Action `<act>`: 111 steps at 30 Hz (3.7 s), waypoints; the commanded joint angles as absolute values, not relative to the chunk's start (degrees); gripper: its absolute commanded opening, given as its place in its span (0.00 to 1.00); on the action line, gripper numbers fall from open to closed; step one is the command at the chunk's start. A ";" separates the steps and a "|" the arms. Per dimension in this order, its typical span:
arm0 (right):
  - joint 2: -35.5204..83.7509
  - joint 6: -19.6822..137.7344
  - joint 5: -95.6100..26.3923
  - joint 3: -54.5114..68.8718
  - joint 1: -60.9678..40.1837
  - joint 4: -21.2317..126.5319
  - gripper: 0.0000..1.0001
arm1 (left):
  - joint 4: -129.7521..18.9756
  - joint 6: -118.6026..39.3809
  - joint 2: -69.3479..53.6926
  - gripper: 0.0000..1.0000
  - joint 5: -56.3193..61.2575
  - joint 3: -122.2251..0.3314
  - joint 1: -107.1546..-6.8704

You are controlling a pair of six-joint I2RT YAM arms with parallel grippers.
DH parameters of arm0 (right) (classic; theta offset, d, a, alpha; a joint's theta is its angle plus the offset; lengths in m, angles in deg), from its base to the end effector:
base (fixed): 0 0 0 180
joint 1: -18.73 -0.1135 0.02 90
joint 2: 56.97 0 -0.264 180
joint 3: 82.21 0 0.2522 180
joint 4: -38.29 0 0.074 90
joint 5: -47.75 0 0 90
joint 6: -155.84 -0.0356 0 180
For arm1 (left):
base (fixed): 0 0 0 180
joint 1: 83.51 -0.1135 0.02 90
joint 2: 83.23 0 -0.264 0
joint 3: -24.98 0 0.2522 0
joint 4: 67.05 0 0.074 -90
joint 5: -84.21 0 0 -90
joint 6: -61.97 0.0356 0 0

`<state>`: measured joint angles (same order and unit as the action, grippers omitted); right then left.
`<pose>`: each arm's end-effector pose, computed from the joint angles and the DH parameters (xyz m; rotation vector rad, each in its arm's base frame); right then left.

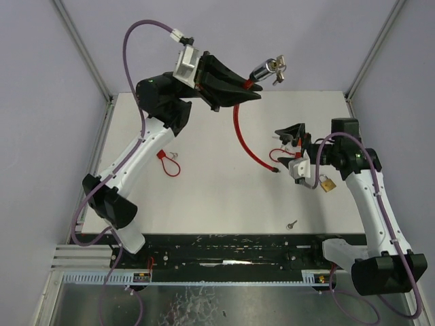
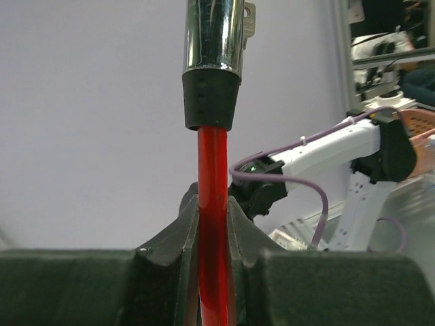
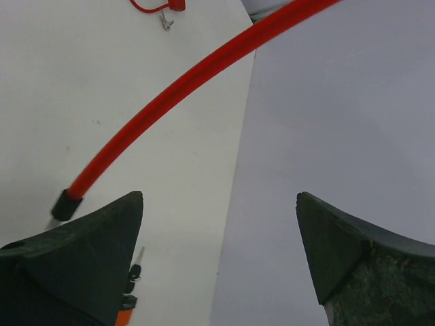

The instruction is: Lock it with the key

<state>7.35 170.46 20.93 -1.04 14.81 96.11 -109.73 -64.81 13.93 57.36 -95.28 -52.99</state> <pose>0.2123 0.0464 0.3655 -1.7582 0.6421 0.0744 0.2611 -0.1908 0.5565 1.1472 0.4722 -1.2652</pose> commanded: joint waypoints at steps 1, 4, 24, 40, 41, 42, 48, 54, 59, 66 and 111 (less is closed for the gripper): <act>2.02 180.73 20.30 -6.43 12.58 85.58 1.00 | -107.32 -70.63 14.78 0.01 57.64 -100.89 -49.32; 0.36 180.69 21.33 -8.22 11.54 80.69 0.97 | -105.50 -72.05 14.94 0.01 57.64 -102.86 -47.22; -4.54 202.85 21.25 -18.53 4.42 70.34 1.00 | -99.51 -85.04 23.23 0.00 51.24 -113.32 -44.47; -9.19 172.58 19.74 -46.33 -1.19 4.29 1.00 | -95.15 -86.39 27.07 0.00 46.47 -114.85 -44.31; -9.12 173.93 19.53 -47.18 -1.62 3.42 1.00 | -94.78 -86.87 27.49 0.00 46.30 -115.70 -44.27; -8.84 175.52 19.16 -48.01 -1.97 2.55 1.00 | -94.54 -87.25 27.76 0.00 46.09 -116.08 -44.31; -5.32 182.31 17.24 -51.18 -3.83 -2.45 1.00 | -91.02 -87.48 27.67 0.00 46.24 -116.16 -44.31; -2.93 196.78 16.38 -50.44 -4.81 7.59 1.00 | -89.35 -88.27 27.53 0.00 47.12 -114.86 -43.88; -2.41 209.48 14.79 -49.45 -5.98 20.14 1.00 | -87.56 -88.38 28.65 0.00 47.91 -116.16 -43.85; -0.06 218.79 13.05 -49.28 -7.95 28.23 0.99 | -87.49 -89.38 30.55 0.00 48.34 -117.73 -43.87; -8.42 145.60 6.40 -47.80 -18.36 29.92 0.01 | -126.21 -87.57 26.26 0.00 50.02 -87.70 -52.62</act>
